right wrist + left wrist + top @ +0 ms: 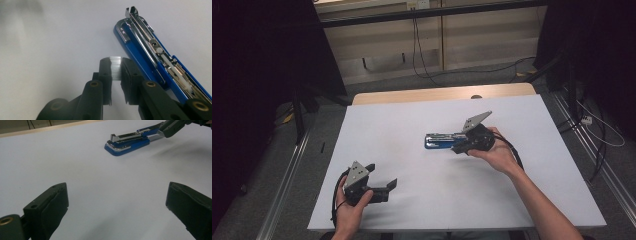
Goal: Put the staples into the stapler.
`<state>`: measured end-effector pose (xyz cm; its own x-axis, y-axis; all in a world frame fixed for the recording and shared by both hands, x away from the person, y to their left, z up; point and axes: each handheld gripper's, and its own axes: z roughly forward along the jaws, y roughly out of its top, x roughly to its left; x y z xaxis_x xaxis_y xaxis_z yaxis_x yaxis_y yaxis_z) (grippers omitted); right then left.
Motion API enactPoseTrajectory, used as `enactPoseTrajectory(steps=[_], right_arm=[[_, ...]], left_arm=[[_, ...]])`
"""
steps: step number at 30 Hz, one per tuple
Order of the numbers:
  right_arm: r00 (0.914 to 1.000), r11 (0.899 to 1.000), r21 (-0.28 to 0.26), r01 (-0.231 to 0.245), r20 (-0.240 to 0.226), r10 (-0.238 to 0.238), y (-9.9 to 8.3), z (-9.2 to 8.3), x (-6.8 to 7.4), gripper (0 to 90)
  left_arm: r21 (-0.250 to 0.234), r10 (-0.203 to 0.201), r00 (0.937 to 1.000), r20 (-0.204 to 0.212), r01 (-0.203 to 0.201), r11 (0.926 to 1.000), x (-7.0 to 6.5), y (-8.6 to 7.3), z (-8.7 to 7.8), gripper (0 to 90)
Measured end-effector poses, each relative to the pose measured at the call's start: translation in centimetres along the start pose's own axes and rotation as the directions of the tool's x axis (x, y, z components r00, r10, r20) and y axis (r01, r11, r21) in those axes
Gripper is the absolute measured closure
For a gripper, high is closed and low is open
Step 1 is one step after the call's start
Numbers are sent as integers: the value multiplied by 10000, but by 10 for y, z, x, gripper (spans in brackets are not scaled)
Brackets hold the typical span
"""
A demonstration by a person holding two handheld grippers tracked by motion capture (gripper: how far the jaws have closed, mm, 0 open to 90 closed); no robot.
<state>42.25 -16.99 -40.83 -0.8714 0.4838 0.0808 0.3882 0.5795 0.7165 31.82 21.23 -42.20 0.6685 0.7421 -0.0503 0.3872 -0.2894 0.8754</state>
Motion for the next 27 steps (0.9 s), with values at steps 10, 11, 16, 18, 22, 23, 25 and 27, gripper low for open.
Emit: enactPoseTrajectory(steps=[10, 11, 16, 18, 22, 23, 25, 27], right_arm=[[9998, 9998, -133, -118, 147, 119, 13, 4, 0, 791], [9998, 9998, -135, -117, 178, 120, 14, 4, 0, 791], [9992, 9995, -183, -272, 277, 277, 18, 7, -4, 791], [9988, 9990, -291, -341, 328, 350, 20, 7, -6, 791], [9987, 9989, -330, -341, 372, 353, 25, 8, -8, 791], [9989, 9991, -340, -247, 399, 260, 26, 8, -9, 791], [9988, 9990, -386, -224, 434, 241, 29, 8, -10, 791], [9988, 9990, -393, -217, 419, 234, 31, 9, -11, 791]], left_arm=[[-49, -93, 9999, 43, 93, 9999, 1, 0, 0, 46], [-71, -94, 9999, 55, 94, 9999, 1, 0, 0, 46], [-38, -82, 9999, 58, 82, 10000, 1, 0, 0, 46], [-52, -92, 9999, 92, 92, 9999, 1, 0, 1, 46], [-14, -57, 9999, 112, 57, 10000, 1, 0, 1, 47], [-24, -45, 9999, 105, 45, 10000, 1, 0, 1, 47], [-25, -39, 9999, 101, 39, 10000, 1, 0, 1, 47], [-29, -94, 9999, 75, 94, 10000, 1, 0, 0, 47]])
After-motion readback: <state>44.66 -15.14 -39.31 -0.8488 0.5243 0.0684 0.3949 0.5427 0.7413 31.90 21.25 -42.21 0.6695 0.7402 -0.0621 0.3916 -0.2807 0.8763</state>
